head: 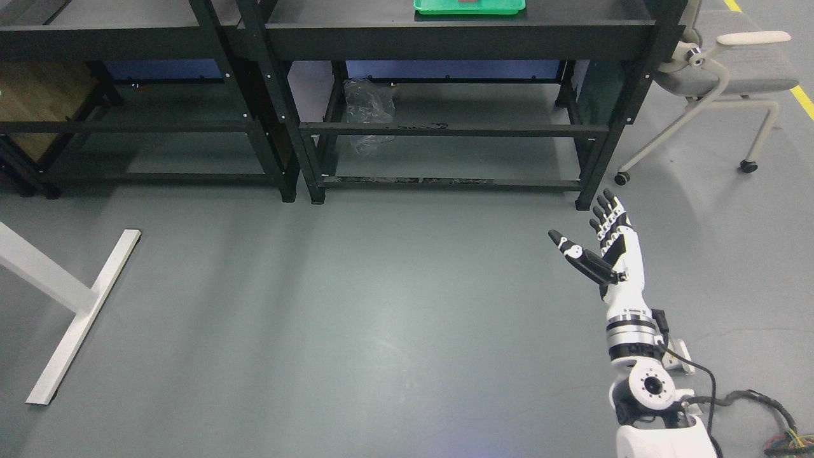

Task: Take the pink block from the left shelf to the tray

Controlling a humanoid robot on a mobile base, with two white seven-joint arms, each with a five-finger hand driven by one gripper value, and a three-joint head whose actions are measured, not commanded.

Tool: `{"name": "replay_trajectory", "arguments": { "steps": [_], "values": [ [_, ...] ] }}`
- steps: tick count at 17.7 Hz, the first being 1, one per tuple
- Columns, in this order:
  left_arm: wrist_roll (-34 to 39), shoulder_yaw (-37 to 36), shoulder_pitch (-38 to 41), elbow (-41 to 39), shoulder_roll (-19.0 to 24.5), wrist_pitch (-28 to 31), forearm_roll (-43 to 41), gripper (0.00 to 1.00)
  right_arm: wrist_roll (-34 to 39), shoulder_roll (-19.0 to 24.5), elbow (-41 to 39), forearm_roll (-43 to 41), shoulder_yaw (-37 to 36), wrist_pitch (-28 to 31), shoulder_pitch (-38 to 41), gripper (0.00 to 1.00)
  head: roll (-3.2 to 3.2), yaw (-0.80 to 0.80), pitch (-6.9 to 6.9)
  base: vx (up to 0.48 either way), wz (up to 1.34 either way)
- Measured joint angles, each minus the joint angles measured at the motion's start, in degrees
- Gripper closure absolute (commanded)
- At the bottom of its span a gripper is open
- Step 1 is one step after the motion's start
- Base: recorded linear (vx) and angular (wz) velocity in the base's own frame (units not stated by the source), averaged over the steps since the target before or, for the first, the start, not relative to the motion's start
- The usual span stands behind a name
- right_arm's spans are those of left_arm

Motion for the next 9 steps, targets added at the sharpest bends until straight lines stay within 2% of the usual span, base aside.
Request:
{"name": "replay_trajectory", "arguments": {
  "steps": [9],
  "values": [
    [0.00, -0.01, 0.00, 0.00, 0.00, -0.15, 0.00, 0.00, -0.31, 0.00, -0.93, -2.81, -0.54, 0.34, 0.00, 0.01, 0.00, 0.00, 0.00, 0.030, 0.00]
  ]
}}
